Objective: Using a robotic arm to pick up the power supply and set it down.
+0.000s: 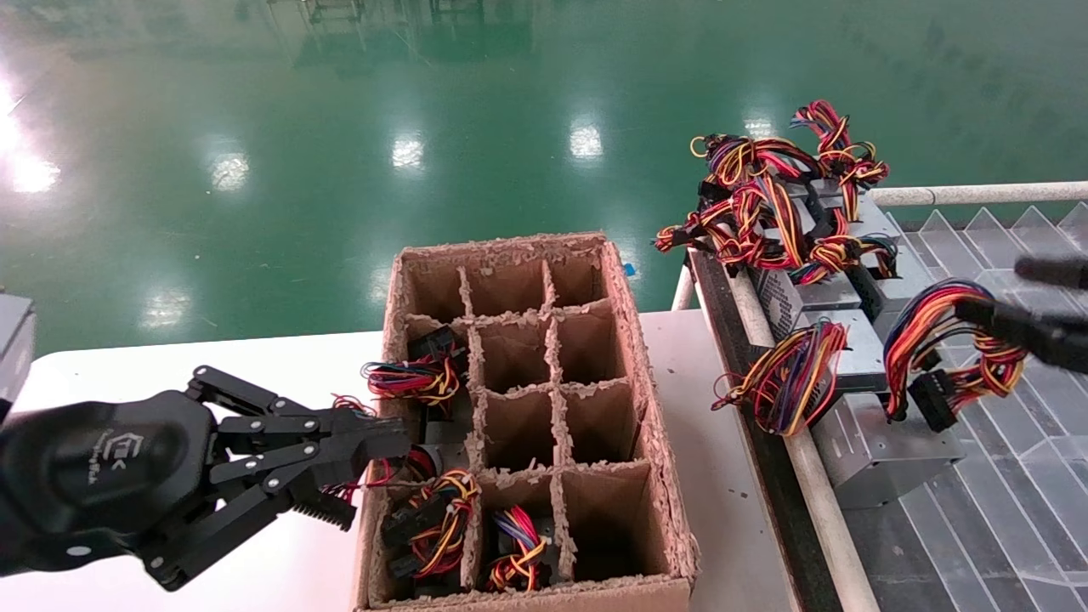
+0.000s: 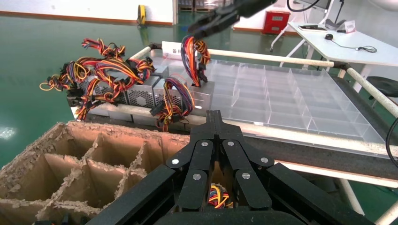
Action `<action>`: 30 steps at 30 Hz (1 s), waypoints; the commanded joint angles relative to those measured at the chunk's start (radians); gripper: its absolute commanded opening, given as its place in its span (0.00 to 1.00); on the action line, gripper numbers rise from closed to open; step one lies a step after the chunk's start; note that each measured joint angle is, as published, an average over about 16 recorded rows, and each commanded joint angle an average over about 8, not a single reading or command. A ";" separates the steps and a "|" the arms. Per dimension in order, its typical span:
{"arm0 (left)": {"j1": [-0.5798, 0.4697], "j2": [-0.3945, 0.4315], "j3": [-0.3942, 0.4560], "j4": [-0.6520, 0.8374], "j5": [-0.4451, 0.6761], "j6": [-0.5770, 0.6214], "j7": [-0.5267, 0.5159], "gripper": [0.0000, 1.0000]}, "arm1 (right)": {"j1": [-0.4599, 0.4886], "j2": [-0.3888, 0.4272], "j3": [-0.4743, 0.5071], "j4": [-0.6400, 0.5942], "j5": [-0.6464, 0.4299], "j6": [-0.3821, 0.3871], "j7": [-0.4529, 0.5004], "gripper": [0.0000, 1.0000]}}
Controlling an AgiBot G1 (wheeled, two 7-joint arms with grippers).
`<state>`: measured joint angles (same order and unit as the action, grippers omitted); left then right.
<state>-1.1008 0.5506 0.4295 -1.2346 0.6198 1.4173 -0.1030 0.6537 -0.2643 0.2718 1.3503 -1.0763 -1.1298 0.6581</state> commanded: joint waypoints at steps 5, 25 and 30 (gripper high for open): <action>0.000 0.000 0.000 0.000 0.000 0.000 0.000 0.00 | -0.042 -0.051 0.095 -0.004 0.078 -0.034 -0.025 1.00; 0.000 0.000 0.000 0.000 0.000 0.000 0.000 0.68 | 0.051 -0.155 -0.015 -0.020 0.182 -0.126 -0.147 1.00; 0.000 0.000 0.000 0.000 0.000 0.000 0.000 1.00 | 0.091 -0.176 -0.073 -0.025 0.200 -0.152 -0.183 1.00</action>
<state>-1.1008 0.5506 0.4295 -1.2346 0.6198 1.4173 -0.1030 0.7448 -0.4402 0.1983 1.3256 -0.8767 -1.2820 0.4753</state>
